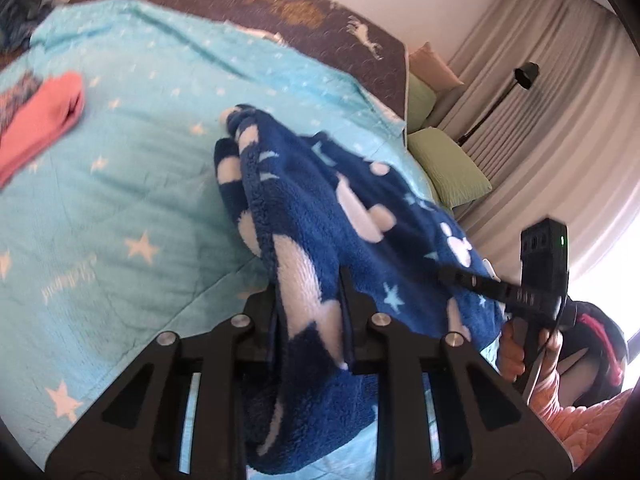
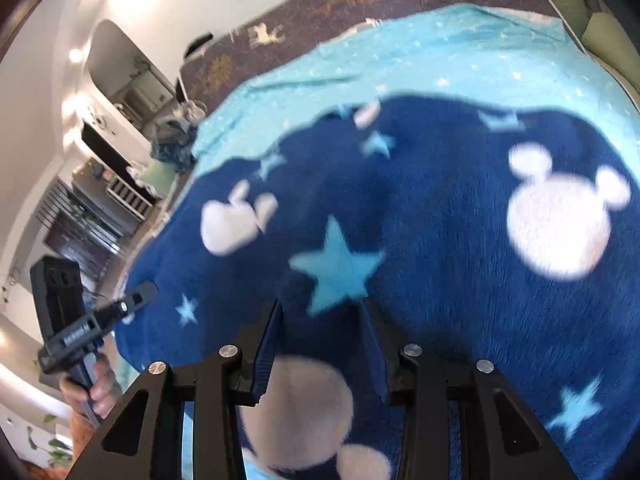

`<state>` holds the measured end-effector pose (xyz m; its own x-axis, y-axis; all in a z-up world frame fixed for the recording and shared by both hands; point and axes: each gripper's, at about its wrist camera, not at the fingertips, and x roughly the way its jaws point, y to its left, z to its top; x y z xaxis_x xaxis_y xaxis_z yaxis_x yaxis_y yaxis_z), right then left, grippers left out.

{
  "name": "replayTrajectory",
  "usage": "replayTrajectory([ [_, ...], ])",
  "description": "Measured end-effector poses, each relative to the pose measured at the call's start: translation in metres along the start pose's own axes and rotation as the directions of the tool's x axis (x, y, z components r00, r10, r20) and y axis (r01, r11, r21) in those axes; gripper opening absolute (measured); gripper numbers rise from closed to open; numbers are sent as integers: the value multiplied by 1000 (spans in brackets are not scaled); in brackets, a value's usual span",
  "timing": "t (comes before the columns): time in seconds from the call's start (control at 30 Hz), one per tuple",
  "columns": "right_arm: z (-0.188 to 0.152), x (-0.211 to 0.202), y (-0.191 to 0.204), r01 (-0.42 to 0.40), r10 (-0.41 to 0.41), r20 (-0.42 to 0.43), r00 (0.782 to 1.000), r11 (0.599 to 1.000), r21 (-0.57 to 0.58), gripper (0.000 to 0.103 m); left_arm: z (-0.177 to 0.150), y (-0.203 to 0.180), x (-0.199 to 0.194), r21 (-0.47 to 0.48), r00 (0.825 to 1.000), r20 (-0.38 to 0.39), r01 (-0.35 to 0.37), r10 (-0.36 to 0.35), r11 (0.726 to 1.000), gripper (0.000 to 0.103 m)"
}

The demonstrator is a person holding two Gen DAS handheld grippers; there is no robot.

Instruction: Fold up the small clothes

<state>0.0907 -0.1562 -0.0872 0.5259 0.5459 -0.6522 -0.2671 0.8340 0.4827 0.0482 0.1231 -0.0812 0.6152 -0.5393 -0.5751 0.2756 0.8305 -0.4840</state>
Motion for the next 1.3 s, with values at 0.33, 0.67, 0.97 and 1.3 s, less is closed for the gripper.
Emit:
replayTrajectory([
  [0.33,57,89,-33,3,14,-99,995,986,166,19,21,-55,-5,90,997,62,43,-49,995,23],
  [0.67,45,-30,-52,-95,89,61,994,991,95,38,27,-154,28,285,984,2,172,-180,943,21],
  [0.97,54,-77,-77,-163,157,76,985,983,80,78,-17,-199,112,352,973,-176,207,-152,913,16],
  [1.3,83,-31,-43,-197,197,-40,980,980,6,78,-21,-197,104,330,972,-170,213,-164,920,16],
])
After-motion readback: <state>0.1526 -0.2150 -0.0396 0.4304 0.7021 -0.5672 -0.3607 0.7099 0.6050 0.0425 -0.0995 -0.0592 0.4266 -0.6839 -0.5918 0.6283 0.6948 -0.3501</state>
